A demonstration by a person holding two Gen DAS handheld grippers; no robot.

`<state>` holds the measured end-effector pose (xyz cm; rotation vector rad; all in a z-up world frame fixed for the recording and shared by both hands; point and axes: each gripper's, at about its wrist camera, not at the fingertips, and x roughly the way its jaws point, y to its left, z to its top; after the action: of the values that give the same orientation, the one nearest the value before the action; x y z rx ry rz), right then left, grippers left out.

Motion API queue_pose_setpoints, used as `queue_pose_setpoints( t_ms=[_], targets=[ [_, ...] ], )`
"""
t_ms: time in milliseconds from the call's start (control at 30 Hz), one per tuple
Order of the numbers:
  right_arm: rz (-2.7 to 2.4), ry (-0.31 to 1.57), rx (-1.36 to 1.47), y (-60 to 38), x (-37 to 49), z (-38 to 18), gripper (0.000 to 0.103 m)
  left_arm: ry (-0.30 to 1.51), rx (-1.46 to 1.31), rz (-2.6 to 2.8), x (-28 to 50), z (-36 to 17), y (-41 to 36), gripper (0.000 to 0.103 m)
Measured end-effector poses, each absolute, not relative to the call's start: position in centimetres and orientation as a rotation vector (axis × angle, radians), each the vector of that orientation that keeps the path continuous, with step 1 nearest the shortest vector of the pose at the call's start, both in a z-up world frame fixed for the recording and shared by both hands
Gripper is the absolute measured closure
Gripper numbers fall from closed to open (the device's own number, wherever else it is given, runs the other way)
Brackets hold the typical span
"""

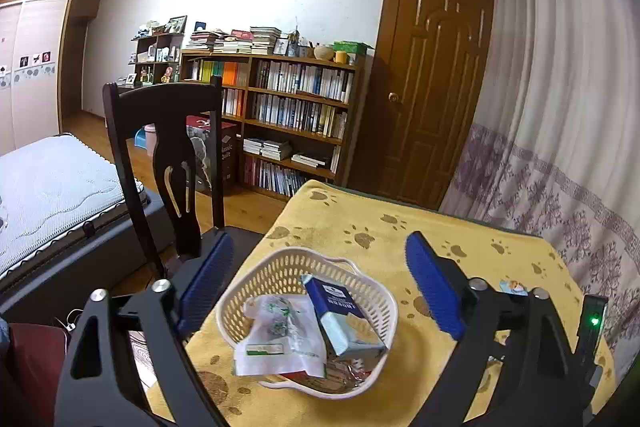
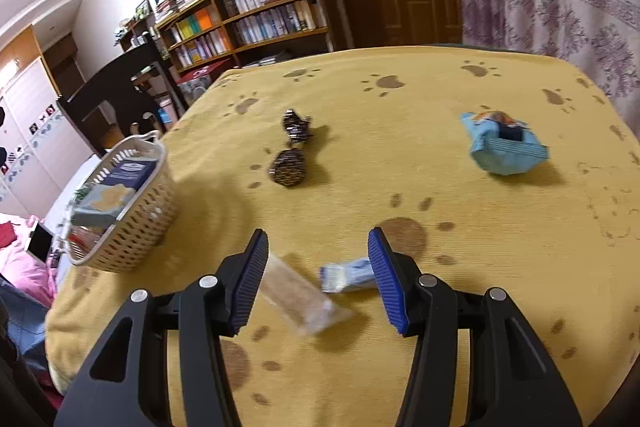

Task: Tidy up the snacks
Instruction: 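Grasp the dark wrapped candy with left gripper while right gripper moves back over table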

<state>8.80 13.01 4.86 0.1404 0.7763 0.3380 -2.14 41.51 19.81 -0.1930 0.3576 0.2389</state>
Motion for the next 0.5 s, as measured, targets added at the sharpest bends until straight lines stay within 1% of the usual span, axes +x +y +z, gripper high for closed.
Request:
queue_pose_setpoints(
  t_ms=[333, 400, 500],
  targets=[
    [0.247, 0.782, 0.159, 10.2, 9.0, 3.1, 0.050, 0.397, -0.117, 0.209, -0.7, 18.8, 38.4, 0.011],
    [0.235, 0.781, 0.165, 9.9, 9.0, 2.9, 0.045, 0.403, -0.104, 0.198, -0.5, 18.6, 37.8, 0.008],
    [0.216, 0.773, 0.173, 9.2, 9.1, 2.8, 0.044, 0.410, -0.082, 0.190, -0.2, 18.3, 37.0, 0.008]
  ],
)
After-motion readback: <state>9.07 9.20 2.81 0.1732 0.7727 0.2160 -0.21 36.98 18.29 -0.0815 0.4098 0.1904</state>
